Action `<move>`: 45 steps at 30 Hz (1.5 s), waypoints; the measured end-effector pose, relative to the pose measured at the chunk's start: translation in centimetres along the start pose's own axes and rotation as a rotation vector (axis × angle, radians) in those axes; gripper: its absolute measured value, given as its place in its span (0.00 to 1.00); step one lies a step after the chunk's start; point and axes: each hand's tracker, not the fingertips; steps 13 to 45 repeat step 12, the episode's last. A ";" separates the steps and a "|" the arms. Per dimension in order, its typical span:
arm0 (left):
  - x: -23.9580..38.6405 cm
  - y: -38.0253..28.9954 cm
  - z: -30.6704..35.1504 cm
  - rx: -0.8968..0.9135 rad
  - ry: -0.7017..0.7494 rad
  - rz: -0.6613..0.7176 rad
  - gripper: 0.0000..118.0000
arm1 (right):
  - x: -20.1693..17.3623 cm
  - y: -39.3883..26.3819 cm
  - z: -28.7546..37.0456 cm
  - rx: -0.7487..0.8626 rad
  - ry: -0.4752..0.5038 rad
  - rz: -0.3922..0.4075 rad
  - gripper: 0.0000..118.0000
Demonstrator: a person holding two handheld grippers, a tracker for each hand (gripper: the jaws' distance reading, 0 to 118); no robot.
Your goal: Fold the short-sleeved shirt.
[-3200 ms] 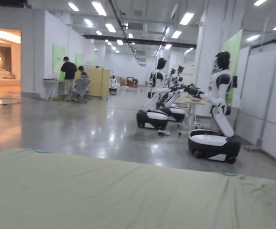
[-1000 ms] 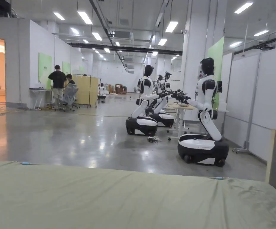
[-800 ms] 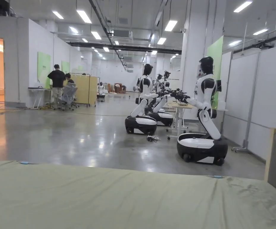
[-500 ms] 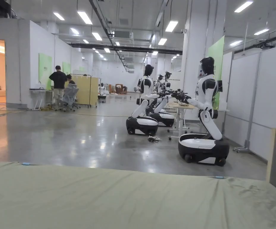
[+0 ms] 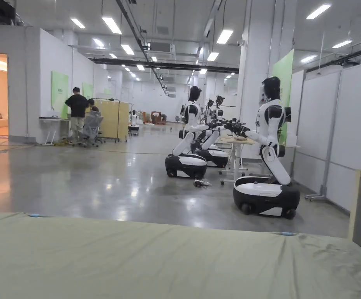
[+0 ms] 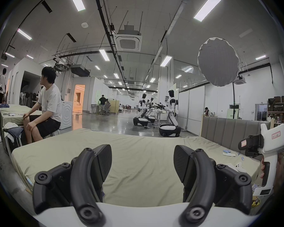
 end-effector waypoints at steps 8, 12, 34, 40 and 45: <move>0.1 -0.2 0.0 -0.008 0.001 -0.002 0.65 | 0.2 -0.7 0.0 0.042 0.077 0.038 1.00; 0.2 -0.4 -0.1 -0.011 -0.005 -0.012 0.65 | -0.1 -1.2 -0.2 0.059 0.023 0.080 1.00; 0.2 -0.4 -0.1 -0.011 -0.005 -0.012 0.65 | -0.1 -1.2 -0.2 0.059 0.023 0.080 1.00; 0.2 -0.4 -0.1 -0.011 -0.005 -0.012 0.65 | -0.1 -1.2 -0.2 0.059 0.023 0.080 1.00; 0.2 -0.4 -0.1 -0.011 -0.005 -0.012 0.65 | -0.1 -1.2 -0.2 0.059 0.023 0.080 1.00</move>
